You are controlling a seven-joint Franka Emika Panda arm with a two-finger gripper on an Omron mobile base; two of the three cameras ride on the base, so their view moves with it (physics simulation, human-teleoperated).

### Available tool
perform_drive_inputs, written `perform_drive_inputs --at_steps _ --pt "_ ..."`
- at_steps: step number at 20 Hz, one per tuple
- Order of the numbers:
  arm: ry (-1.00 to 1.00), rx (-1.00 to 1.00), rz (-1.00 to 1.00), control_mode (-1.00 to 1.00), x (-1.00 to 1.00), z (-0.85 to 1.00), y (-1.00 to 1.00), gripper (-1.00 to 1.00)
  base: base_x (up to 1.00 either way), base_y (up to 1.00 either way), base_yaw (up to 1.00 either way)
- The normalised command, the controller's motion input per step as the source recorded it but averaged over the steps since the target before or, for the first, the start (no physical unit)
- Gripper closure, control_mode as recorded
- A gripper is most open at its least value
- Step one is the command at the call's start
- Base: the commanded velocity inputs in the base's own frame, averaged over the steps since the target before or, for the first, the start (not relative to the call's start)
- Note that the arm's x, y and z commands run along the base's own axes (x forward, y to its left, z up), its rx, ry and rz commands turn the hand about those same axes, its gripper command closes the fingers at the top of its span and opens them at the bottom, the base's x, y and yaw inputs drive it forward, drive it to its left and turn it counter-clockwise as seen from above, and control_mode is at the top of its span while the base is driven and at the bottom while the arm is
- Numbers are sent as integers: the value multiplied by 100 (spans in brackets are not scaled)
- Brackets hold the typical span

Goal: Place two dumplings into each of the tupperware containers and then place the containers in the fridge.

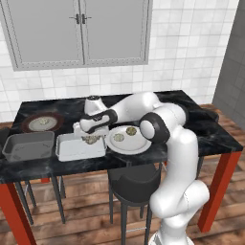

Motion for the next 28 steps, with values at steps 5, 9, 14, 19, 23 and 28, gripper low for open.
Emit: perform_drive_inputs --at_steps 5,9,14,19,23,28 --pt "0 0 0 -100 0 12 -16 -100 0 0 0" --pt "0 0 0 -100 0 3 -26 -100 0 0 0" --pt "0 0 -2 -100 0 33 -50 -100 0 0 0" --pt "0 0 -7 -100 -10 40 -51 -100 0 0 0" --pt "2 0 -10 -100 0 8 -55 -100 0 0 0" --pt "0 0 -16 -100 0 -8 -50 -100 0 0 0"
